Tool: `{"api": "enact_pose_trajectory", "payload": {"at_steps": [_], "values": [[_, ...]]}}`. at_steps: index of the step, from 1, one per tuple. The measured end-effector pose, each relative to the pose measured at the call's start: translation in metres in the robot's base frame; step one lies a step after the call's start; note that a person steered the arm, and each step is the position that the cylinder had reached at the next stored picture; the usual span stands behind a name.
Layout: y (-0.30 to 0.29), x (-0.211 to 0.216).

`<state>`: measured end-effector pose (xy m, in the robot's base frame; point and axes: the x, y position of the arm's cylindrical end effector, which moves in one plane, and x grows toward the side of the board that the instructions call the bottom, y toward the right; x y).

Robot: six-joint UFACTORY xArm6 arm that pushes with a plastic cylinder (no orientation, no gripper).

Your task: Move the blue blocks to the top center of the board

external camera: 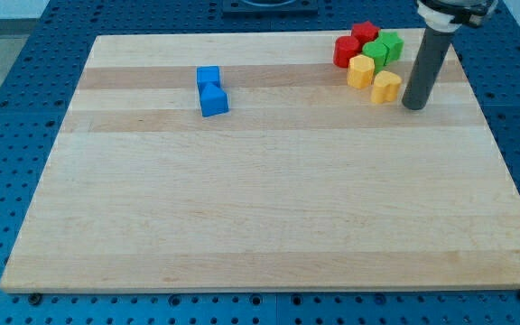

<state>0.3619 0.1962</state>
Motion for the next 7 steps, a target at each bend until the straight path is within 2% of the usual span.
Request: {"api": "enact_pose_trajectory", "payload": {"at_steps": [1,2,3,4,5,6,7], "values": [[-0.011,-0.025],[-0.011,-0.026],[-0.061,0.031],[-0.192,0.031],[-0.261,0.021],[-0.295,0.010],[-0.303,-0.012]]}}
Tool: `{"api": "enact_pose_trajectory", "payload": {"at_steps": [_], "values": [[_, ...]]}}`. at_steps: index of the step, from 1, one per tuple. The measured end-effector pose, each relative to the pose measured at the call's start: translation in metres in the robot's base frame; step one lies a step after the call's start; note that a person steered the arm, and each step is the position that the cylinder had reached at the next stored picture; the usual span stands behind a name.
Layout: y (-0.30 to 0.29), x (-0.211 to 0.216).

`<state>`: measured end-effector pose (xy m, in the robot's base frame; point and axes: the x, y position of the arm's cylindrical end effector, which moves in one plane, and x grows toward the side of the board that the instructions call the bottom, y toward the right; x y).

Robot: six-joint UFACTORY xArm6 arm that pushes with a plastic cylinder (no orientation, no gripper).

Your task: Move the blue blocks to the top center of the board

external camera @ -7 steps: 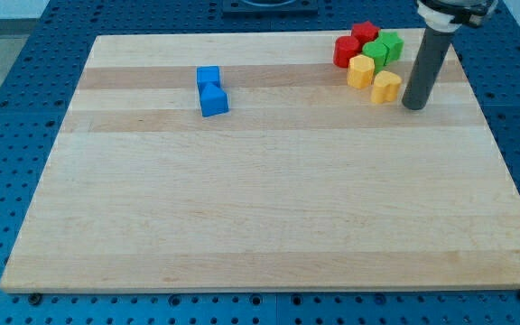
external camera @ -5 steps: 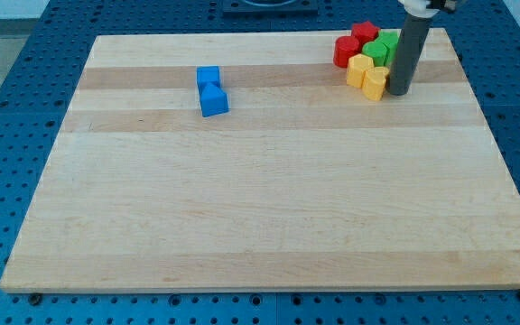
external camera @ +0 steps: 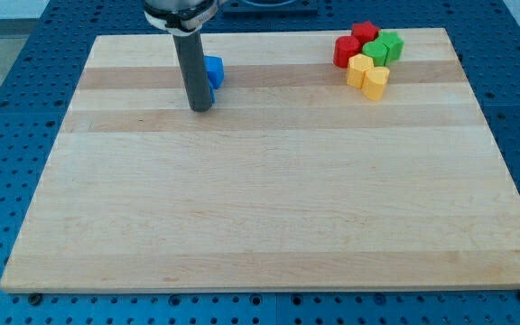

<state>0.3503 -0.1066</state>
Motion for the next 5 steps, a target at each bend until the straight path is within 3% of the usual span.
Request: {"api": "enact_pose_trajectory", "payload": {"at_steps": [3,5], "values": [[0.011,-0.065],[-0.026,-0.030]]}}
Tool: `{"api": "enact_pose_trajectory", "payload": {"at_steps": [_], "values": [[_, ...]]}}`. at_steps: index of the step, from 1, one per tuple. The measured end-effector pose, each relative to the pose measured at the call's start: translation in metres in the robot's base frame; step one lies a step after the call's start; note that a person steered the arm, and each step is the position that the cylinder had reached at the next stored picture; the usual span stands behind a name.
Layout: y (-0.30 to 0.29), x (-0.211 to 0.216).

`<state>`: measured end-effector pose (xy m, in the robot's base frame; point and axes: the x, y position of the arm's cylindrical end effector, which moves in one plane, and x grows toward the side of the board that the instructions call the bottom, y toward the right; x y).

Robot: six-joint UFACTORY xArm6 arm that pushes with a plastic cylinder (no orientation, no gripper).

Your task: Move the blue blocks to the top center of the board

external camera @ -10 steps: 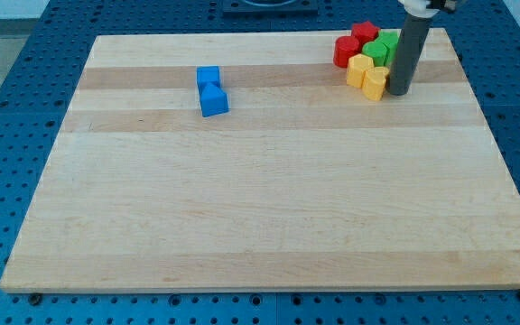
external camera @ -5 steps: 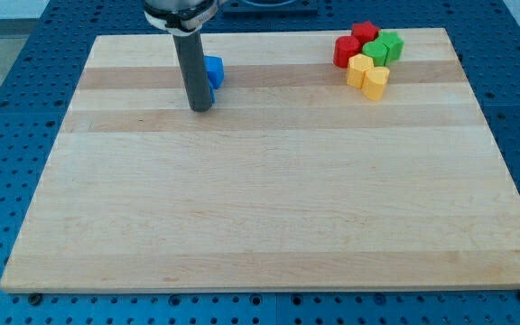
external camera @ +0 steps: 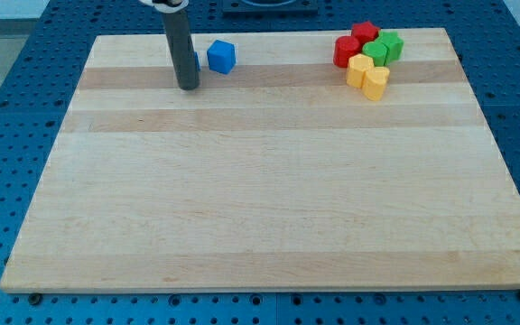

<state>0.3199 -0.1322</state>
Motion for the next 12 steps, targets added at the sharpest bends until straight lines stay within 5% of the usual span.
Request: {"api": "enact_pose_trajectory", "payload": {"at_steps": [1,6,12], "values": [[-0.070,-0.005],[0.054,-0.057],[0.088,-0.104]]}}
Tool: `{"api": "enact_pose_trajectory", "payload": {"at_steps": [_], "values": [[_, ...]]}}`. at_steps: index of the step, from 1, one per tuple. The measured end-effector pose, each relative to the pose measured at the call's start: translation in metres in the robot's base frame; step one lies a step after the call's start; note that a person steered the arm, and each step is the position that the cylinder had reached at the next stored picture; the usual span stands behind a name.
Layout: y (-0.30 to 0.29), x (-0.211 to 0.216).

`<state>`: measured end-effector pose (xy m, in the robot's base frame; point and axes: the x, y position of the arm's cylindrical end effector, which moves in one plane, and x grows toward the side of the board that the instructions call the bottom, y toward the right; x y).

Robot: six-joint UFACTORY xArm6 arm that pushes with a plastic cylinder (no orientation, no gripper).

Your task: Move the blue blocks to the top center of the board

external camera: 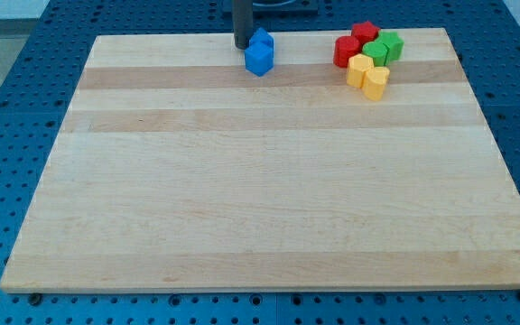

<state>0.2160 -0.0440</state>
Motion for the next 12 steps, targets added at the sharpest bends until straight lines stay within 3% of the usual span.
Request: {"api": "enact_pose_trajectory", "payload": {"at_steps": [4,6,8,9,10,12], "values": [[-0.014,0.028],[0.019,0.054],[-0.002,0.096],[0.026,0.112],[0.052,0.087],[0.049,0.048]]}}
